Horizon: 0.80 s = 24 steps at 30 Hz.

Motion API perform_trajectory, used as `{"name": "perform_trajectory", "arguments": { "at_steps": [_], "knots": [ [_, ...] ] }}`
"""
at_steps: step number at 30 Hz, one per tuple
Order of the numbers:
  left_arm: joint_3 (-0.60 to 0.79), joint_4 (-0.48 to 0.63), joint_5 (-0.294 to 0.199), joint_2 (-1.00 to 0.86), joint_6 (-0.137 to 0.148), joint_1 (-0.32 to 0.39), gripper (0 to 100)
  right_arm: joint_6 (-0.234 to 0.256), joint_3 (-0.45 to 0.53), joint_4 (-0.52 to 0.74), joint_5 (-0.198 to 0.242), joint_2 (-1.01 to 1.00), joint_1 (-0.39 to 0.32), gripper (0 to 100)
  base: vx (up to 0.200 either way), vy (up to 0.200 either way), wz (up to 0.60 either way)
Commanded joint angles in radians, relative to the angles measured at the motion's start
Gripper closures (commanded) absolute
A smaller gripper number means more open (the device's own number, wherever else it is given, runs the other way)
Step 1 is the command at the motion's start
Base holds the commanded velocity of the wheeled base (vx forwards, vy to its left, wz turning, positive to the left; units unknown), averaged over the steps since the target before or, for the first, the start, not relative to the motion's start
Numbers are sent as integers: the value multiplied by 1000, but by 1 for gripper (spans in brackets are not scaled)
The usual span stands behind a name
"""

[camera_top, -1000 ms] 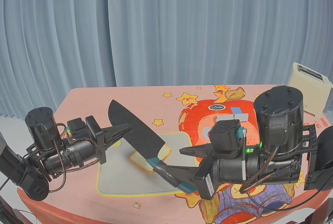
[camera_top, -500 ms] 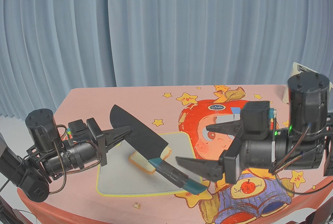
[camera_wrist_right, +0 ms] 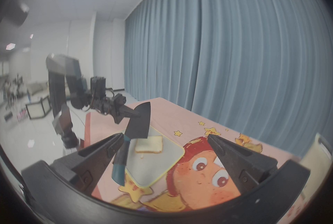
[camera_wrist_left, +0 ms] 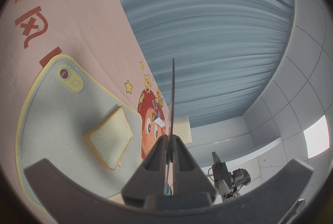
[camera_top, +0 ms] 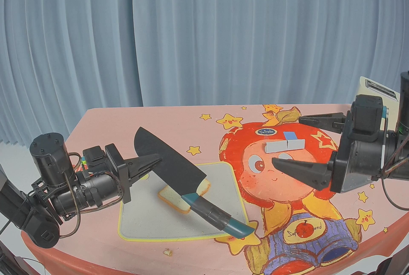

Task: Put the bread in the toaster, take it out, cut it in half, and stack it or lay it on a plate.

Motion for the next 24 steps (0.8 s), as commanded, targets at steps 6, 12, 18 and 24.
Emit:
{"name": "perform_trajectory", "arguments": {
  "at_steps": [6,12,18,24],
  "knots": [
    [1,-1,0,5,-4,5,100,-378,109,-2,-165,-51,157,0,0,0,0],
    [4,1,0,6,-5,25,100,-506,200,-13,-404,-91,262,0,0,0,0],
    [-9,-1,-1,20,-45,31,100,-687,384,-348,-656,-97,354,0,0,0,0],
    [2,-76,0,35,-83,33,100,-826,526,-670,-684,34,405,0,0,0,0]
  ]
}}
